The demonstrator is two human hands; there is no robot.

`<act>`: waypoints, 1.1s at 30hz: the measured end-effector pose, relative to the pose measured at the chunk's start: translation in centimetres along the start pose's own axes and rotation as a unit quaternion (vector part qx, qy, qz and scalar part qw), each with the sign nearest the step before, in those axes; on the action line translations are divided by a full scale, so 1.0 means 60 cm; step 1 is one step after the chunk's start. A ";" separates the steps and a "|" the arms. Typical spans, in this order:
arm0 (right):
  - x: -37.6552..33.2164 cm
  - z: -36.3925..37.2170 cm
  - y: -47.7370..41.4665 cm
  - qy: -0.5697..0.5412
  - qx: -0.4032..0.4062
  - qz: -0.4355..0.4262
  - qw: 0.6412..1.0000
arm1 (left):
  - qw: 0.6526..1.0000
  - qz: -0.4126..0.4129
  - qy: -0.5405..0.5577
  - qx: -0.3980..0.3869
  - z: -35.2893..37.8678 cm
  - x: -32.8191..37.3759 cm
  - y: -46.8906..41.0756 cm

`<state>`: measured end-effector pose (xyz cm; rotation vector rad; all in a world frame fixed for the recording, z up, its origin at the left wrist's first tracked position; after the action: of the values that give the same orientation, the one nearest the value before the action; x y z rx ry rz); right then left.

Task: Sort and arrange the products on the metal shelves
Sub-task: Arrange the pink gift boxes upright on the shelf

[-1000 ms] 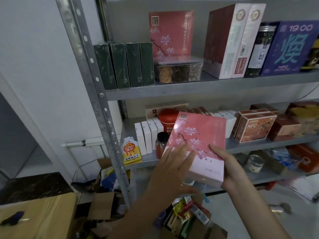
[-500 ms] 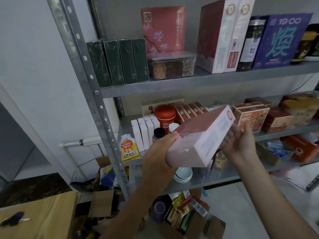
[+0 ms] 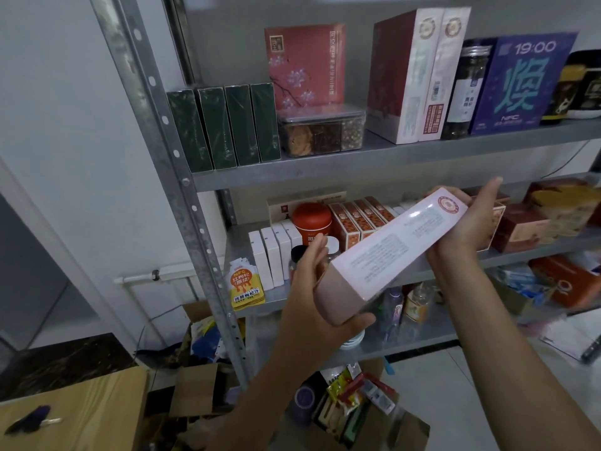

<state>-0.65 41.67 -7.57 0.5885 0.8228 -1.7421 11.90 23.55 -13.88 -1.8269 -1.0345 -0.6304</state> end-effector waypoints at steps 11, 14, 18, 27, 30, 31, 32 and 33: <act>-0.004 0.007 -0.020 0.394 -0.145 0.078 0.904 | 0.933 -0.153 0.302 0.126 -0.019 -0.007 -0.010; 0.003 -0.036 -0.007 0.414 -0.228 0.106 0.875 | 0.874 -0.167 0.423 0.171 -0.022 -0.016 -0.007; 0.027 -0.094 0.016 0.303 -0.307 0.202 0.879 | 0.813 -0.196 0.512 0.198 -0.025 -0.024 -0.009; 0.029 -0.072 0.042 0.200 -0.155 0.159 0.954 | 0.821 -0.301 0.463 0.146 -0.001 -0.038 -0.028; 0.021 -0.059 0.041 0.245 -0.114 0.122 0.955 | 0.927 -0.292 0.162 0.173 0.002 -0.034 -0.023; 0.019 -0.053 0.041 0.263 -0.100 0.106 0.954 | 0.958 -0.227 0.085 0.155 0.004 -0.028 -0.020; 0.018 -0.046 0.041 0.285 -0.092 0.092 0.950 | 0.982 -0.164 0.021 0.095 0.008 -0.022 -0.018; 0.019 -0.039 0.041 0.311 -0.088 0.083 0.943 | 0.990 -0.134 -0.047 0.013 0.018 -0.019 -0.017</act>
<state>1.32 42.30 -10.47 1.0784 1.3058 -1.3126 10.45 24.29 -14.75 -1.7229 -1.3595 -0.6901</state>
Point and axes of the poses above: each hand's wrist, its own y-axis away from the middle knuckle, its own z-axis out of the palm, x = y × z, the point moved 1 cm from there along -y, towards the middle knuckle, and after that the axes turned 15 degrees about -x, right-handed, at the moved point
